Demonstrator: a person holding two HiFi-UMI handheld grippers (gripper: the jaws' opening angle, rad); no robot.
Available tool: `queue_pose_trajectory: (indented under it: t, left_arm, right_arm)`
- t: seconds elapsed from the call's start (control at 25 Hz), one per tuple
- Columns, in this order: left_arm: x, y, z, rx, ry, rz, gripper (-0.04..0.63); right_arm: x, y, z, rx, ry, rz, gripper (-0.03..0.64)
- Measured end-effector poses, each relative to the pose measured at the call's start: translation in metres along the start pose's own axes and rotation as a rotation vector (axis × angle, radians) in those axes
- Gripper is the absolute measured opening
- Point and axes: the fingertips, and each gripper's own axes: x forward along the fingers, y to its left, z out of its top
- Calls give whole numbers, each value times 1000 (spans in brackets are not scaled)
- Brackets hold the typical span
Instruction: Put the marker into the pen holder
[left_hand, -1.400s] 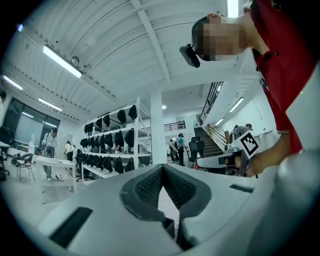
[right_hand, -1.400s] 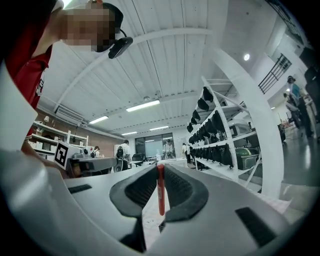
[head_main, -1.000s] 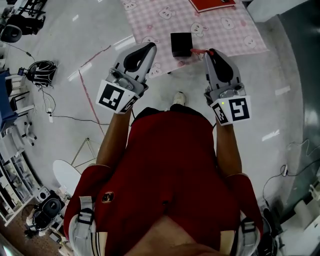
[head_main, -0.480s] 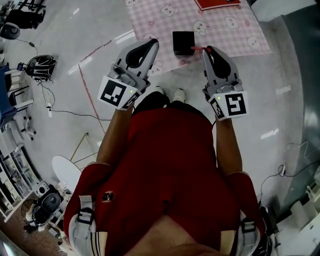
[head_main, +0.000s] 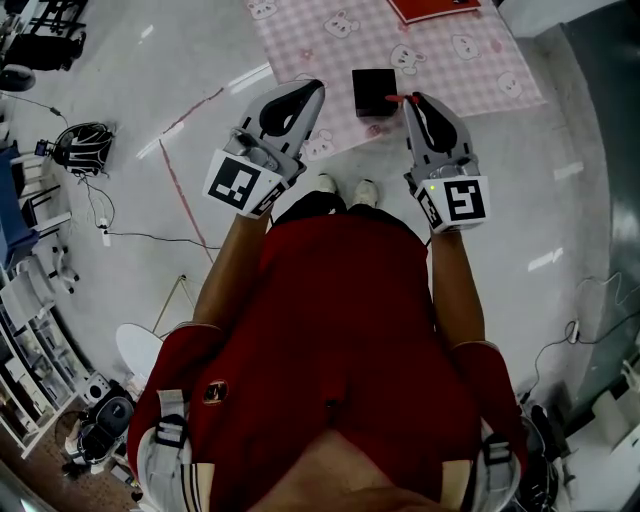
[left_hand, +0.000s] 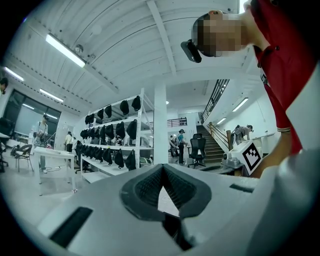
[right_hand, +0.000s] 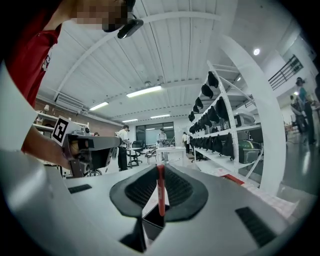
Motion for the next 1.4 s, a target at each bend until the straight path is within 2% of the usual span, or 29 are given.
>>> queue_pose_trajectory:
  t: [0.8,1.4]
  left_arm:
    - [9,20,-18,-43,28,-67,6]
    - [7,29,-26,-45,54,-59,6]
  right_arm:
    - [36,-8,-66,7,122,-79,43]
    - [45,-14,-110,30,194,-114,43]
